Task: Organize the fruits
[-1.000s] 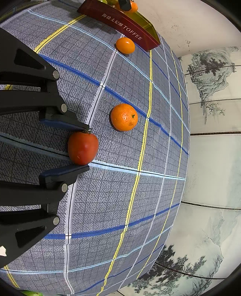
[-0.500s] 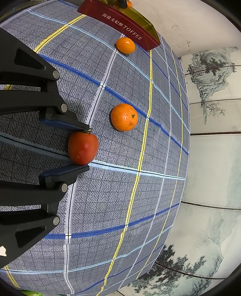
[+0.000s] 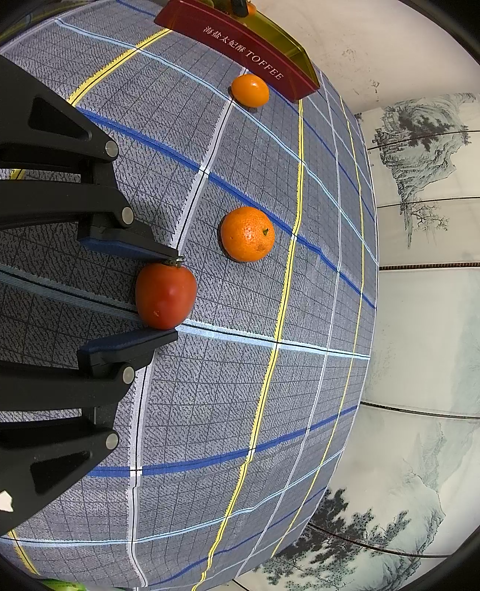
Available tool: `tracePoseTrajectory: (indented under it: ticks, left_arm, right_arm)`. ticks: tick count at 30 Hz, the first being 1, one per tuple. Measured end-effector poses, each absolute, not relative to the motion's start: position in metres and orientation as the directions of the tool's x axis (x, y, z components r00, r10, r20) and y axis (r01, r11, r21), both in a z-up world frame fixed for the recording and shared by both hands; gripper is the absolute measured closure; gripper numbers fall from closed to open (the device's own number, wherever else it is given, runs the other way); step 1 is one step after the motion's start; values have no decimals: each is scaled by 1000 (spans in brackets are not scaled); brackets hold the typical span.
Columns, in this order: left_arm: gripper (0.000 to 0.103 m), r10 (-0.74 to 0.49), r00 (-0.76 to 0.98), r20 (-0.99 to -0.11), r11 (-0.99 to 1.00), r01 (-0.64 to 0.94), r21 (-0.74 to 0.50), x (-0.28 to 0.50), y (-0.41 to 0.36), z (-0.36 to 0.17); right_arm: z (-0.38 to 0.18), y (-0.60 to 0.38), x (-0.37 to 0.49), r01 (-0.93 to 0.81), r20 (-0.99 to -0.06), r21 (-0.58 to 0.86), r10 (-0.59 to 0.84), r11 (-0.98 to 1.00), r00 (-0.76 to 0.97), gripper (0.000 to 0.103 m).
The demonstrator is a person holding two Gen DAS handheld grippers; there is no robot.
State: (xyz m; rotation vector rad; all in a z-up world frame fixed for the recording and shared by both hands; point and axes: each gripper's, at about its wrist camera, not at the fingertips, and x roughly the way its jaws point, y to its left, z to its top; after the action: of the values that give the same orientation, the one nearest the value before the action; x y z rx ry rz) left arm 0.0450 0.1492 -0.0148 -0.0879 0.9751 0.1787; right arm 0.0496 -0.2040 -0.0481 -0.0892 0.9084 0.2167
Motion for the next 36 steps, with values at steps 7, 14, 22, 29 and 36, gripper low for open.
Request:
tracePoseTrajectory:
  ticks: [7, 14, 22, 29, 36]
  left_arm:
    - [62, 105, 533, -839, 983, -181, 8, 43, 149, -22]
    - [61, 111, 531, -840, 985, -169, 23, 45, 146, -26]
    - [61, 118, 531, -839, 987, -158, 39, 45, 144, -26]
    - [61, 122, 531, -838, 987, -157, 43, 45, 144, -26]
    - [61, 121, 531, -839, 987, -156, 44, 46, 143, -26]
  right_arm:
    - [-48, -204, 50, -224, -790, 15, 149, 974, 595, 70]
    - [-48, -204, 50, -224, -790, 15, 149, 974, 595, 70]
    - [-48, -204, 50, -224, -790, 15, 149, 974, 595, 70]
    - [-48, -204, 50, -224, -790, 15, 149, 974, 595, 70]
    - [-48, -204, 50, -225, -790, 15, 149, 974, 595, 69]
